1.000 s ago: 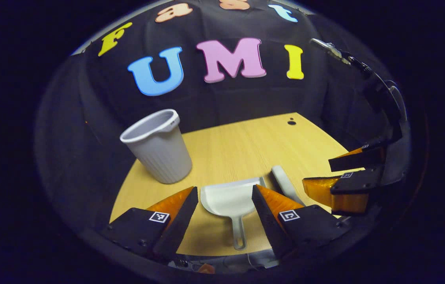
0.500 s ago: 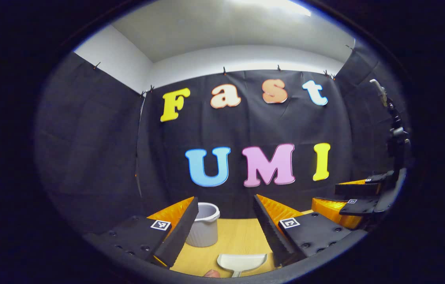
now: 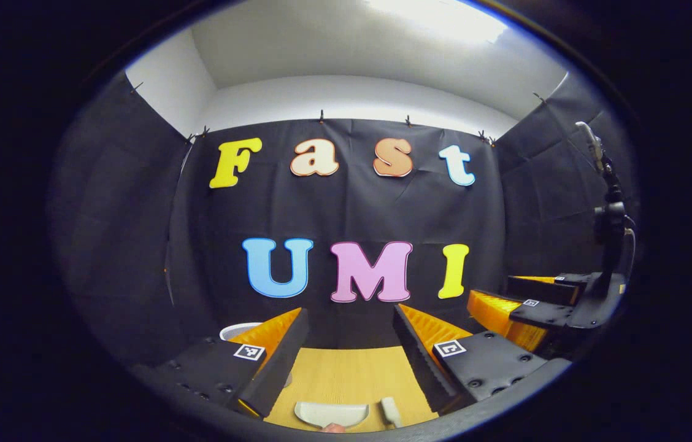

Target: Pick up the small broom and dustpan from the desktop, sweep the trash into the dustpan with the broom, and then empty the trash into the garbage bin.

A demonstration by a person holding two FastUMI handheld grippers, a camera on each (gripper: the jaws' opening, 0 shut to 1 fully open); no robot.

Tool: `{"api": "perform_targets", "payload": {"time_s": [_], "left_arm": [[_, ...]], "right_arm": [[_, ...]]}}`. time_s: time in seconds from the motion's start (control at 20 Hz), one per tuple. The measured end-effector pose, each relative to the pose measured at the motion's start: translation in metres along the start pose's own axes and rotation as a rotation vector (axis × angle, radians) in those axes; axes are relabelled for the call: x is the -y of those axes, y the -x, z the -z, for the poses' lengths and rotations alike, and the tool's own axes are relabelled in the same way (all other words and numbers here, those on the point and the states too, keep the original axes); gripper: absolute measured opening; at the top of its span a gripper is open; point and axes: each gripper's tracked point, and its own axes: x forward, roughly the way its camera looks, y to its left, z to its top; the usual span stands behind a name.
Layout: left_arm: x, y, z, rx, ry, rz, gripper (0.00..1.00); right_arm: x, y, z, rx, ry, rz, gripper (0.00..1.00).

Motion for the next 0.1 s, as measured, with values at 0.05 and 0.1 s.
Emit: {"api": "perform_targets", "payload": {"time_s": [0.05,0.1], "left_arm": [[-0.0039,-0.0016,0.0049,-0.029,0.017,-0.003,0.82],[-0.0065,-0.0064,0.0141,-0.07,0.03,-0.019,0.86]], "right_arm": [[-0.0055,0.0023,-0.0026,0.004,0.008,-0.005,0.87],[-0.0108,0.0042,-0.0017,-0.002,0.019,-0.011,0.87]]}}
